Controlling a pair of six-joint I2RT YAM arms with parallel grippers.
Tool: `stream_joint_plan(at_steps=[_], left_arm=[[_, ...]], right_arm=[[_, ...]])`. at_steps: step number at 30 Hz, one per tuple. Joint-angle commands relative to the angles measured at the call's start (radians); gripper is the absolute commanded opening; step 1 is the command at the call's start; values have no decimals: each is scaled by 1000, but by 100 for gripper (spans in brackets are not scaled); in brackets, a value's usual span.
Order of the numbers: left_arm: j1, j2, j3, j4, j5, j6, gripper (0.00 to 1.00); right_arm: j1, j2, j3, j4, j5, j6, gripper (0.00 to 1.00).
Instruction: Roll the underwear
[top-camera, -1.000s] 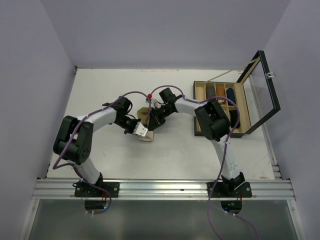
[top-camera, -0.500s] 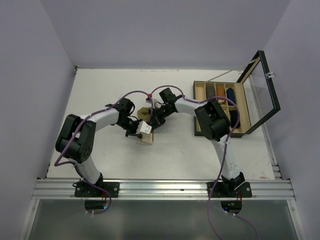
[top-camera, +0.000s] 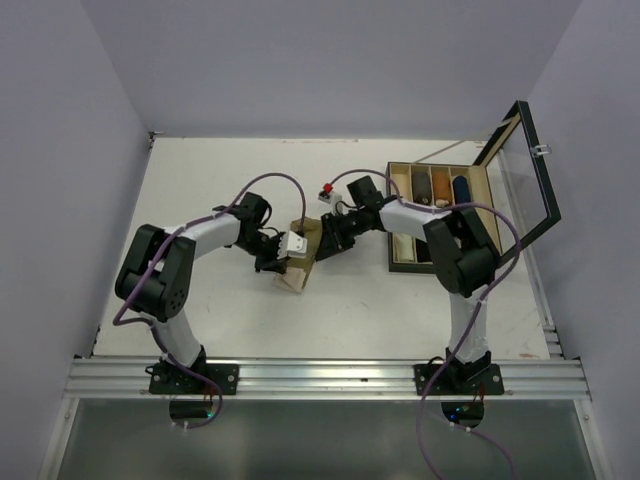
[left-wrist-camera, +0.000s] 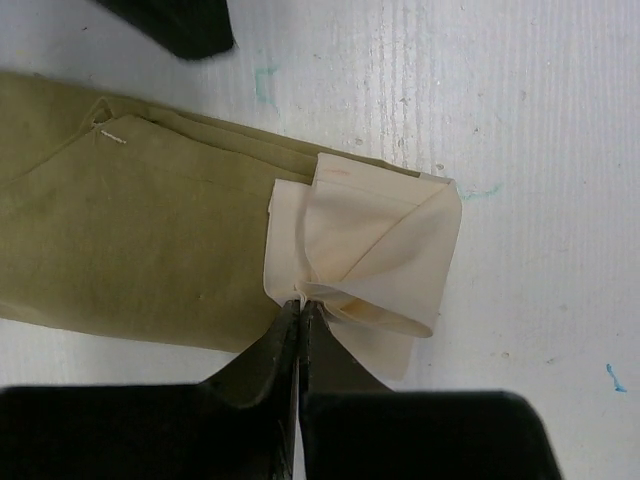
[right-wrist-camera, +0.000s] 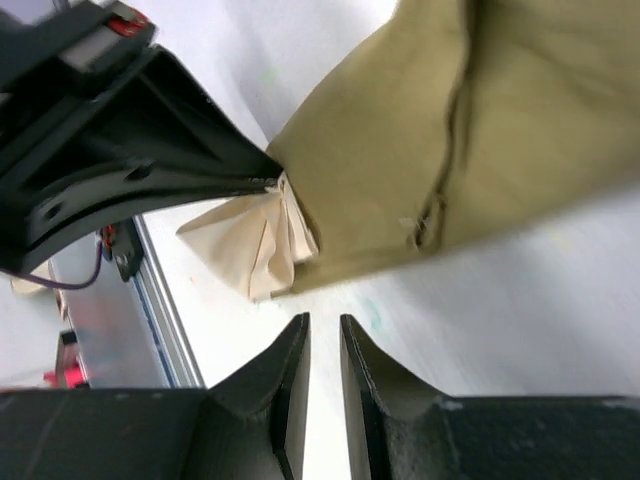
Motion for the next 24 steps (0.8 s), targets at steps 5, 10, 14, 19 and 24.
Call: stream_joint_plan(at_steps=[5, 10, 14, 19, 24], left_arm=[[-1, 92, 121, -45, -21, -153, 4], [2, 161, 169, -50, -6, -363, 5], [13, 221, 167, -24, 15, -547, 0], [39, 222, 117, 68, 31, -780, 0], [47, 248, 120, 105, 34, -880, 0]], right_arm=[[-56, -274, -182, 155, -18, 197, 19], [-51, -341, -363, 440, 55, 513, 17], [-51, -363, -437, 557, 114, 673, 15], [-21, -403, -424, 523, 112, 716, 10], [82, -406, -412, 513, 148, 690, 7]])
